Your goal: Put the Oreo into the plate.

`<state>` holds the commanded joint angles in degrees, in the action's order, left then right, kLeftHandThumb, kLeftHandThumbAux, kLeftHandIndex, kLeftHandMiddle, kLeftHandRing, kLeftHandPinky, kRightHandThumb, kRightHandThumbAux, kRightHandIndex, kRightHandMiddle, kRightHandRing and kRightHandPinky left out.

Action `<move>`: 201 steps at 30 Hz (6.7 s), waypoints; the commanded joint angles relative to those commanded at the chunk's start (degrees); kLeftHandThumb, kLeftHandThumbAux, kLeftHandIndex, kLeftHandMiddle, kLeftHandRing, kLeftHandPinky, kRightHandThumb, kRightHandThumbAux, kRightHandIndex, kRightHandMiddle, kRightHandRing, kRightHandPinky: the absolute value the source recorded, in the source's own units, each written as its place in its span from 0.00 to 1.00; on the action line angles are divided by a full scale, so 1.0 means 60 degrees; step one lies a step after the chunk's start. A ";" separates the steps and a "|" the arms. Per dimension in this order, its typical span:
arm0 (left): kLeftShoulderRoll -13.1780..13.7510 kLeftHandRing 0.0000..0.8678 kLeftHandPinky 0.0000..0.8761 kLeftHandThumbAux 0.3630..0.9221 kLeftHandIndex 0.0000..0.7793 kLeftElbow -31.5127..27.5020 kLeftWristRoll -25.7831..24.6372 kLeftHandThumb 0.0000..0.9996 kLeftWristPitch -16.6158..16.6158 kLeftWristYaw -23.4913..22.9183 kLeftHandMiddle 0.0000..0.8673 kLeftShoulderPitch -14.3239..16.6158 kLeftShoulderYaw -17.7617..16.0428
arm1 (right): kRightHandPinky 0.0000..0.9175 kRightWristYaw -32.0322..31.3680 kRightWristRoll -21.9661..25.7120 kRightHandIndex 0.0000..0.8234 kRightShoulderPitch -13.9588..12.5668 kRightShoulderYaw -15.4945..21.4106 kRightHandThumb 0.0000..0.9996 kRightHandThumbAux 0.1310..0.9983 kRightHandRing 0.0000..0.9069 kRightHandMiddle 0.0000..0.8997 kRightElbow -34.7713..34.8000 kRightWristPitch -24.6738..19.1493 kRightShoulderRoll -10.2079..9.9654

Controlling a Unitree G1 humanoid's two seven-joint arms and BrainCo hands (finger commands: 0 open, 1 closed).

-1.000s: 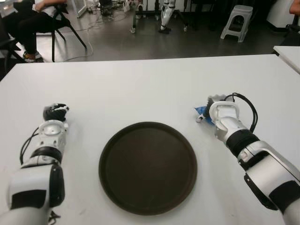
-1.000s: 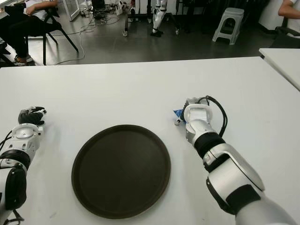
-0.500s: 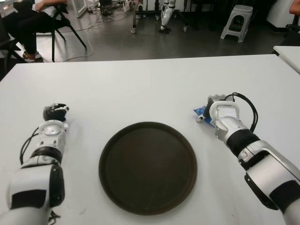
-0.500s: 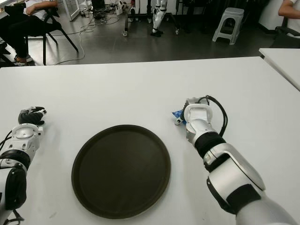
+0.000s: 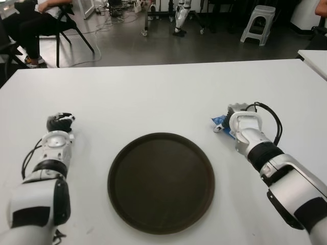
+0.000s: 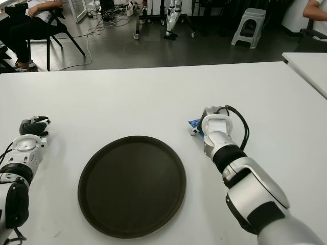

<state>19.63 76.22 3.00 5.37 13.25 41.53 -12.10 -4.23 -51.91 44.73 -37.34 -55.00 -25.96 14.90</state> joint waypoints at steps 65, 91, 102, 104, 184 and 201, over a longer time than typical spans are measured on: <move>0.0055 0.23 0.23 0.65 0.51 0.0034 -0.0034 0.67 -0.0090 -0.0093 0.21 0.0013 -0.0030 | 0.91 0.1653 0.1448 0.79 -0.0093 0.1348 0.53 0.73 0.91 0.89 0.0003 0.0407 -0.0173; -0.0014 0.23 0.25 0.65 0.51 0.0000 -0.0062 0.68 0.0060 -0.0099 0.21 0.0004 -0.0047 | 0.89 0.1954 0.1502 0.79 -0.0106 0.1903 0.49 0.72 0.90 0.89 0.1286 0.0341 0.0220; -0.0001 0.22 0.24 0.65 0.51 0.0012 -0.0023 0.68 0.0065 -0.0076 0.20 0.0001 -0.0012 | 0.88 0.1869 0.1460 0.79 -0.0352 0.2192 0.50 0.72 0.89 0.89 0.2824 0.0367 0.0646; 0.0000 0.22 0.24 0.65 0.51 0.0016 -0.0023 0.68 0.0062 -0.0085 0.19 0.0001 -0.0012 | 0.88 0.1604 0.1392 0.79 -0.0544 0.2261 0.50 0.72 0.89 0.89 0.3586 0.0174 0.0789; -0.0063 0.23 0.25 0.64 0.51 0.0001 0.0056 0.68 0.0154 -0.0113 0.21 0.0009 0.0031 | 0.87 -0.1094 0.3969 0.54 -0.2420 0.2771 0.71 0.67 0.89 0.90 0.8295 0.4140 -0.0169; -0.0047 0.23 0.25 0.65 0.51 0.0023 0.0114 0.68 0.0015 -0.0016 0.20 0.0026 0.0074 | 0.85 -0.1011 0.4169 0.54 -0.2517 0.2962 0.71 0.67 0.88 0.88 0.7999 0.4960 -0.0340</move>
<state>19.35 76.36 3.68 5.46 13.15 41.68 -11.66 -10.30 -26.90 29.63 -19.57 -7.01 3.80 12.86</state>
